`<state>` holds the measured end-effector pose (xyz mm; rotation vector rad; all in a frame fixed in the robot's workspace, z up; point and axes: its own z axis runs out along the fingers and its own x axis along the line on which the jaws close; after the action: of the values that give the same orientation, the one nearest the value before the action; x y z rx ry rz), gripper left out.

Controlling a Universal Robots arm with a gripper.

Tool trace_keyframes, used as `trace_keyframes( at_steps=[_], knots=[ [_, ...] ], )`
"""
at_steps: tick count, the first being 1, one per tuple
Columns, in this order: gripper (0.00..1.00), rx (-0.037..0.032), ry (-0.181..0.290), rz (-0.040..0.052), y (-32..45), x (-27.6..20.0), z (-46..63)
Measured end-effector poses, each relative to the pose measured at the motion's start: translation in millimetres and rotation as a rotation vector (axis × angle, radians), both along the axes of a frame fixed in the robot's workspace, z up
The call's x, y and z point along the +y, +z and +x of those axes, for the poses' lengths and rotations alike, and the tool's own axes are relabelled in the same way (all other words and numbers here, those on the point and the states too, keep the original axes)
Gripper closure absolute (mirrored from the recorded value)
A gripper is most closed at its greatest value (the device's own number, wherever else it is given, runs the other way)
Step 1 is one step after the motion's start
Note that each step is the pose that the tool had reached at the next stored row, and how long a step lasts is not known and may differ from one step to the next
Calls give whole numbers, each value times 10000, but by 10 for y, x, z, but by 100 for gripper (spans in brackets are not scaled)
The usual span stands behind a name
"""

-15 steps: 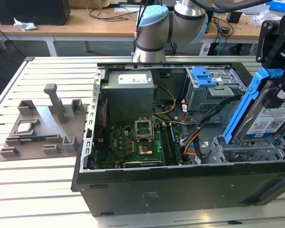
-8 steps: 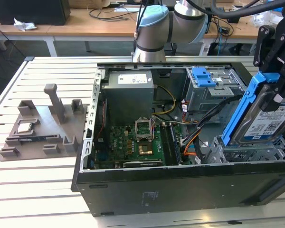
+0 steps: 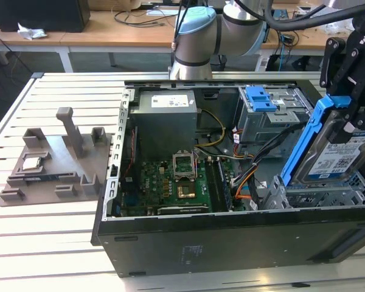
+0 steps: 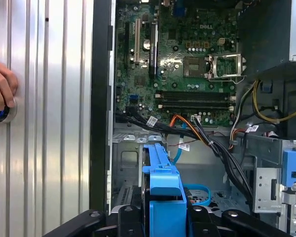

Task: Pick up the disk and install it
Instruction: 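Insert the disk into the insertion slot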

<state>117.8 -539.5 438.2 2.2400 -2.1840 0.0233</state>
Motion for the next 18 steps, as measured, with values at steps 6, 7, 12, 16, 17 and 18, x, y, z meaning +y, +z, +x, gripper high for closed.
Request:
trace_keyframes(
  at_steps=[6, 7, 12, 16, 17, 18],
  knots=[
    [63, 0, -7, -3, -43, 41, 0],
    [63, 2, -8, -7, -52, 41, -1],
    [63, -29, -6, 5, -87, 41, -25],
    [63, -74, -6, 1, -85, 41, -81],
    [63, -75, -7, 1, -85, 40, -87],
    [63, -76, -7, 1, -85, 40, -87]
  ],
)
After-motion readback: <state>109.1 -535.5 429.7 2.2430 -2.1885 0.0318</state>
